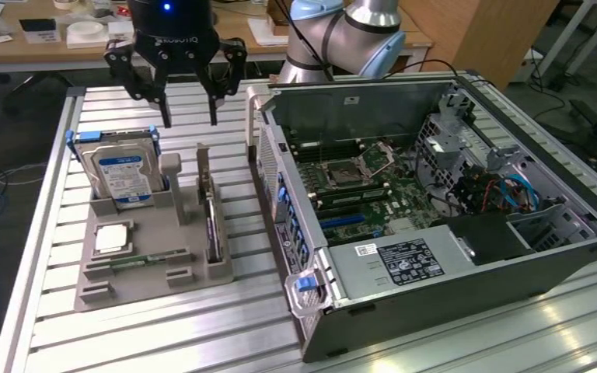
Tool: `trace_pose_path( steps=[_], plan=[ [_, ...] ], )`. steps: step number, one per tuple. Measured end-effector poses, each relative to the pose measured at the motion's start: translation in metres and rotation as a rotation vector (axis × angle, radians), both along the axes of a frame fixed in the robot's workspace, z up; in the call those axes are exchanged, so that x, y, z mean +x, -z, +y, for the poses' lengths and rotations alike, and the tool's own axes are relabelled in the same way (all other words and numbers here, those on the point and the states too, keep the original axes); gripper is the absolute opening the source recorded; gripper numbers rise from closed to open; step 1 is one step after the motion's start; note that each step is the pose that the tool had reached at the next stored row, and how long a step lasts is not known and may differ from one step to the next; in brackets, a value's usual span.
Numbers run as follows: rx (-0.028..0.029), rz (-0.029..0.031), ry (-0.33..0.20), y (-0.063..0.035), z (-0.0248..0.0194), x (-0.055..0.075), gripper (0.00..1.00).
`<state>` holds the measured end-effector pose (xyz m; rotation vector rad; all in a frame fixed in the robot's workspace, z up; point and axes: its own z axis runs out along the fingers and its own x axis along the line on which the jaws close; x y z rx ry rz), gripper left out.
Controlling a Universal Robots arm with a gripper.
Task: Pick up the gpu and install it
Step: 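Pick up the gpu and move the gpu toward the slot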
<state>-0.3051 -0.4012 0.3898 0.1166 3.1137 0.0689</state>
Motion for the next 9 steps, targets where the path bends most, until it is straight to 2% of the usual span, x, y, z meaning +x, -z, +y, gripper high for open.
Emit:
trace_pose_path(
  steps=[2, 5, 6, 9],
  plan=[
    [0.0000, 0.0000, 0.000, 0.0000, 0.0000, 0.0000, 0.64],
    [0.0000, 0.0001, 0.000, 0.0000, 0.0000, 0.0000, 0.70],
    [0.0000, 0.0000, 0.000, 0.0000, 0.0000, 0.0000, 0.76],
    [0.0000, 0.0000, 0.000, 0.0000, 0.0000, 0.0000, 0.76]
  ],
)
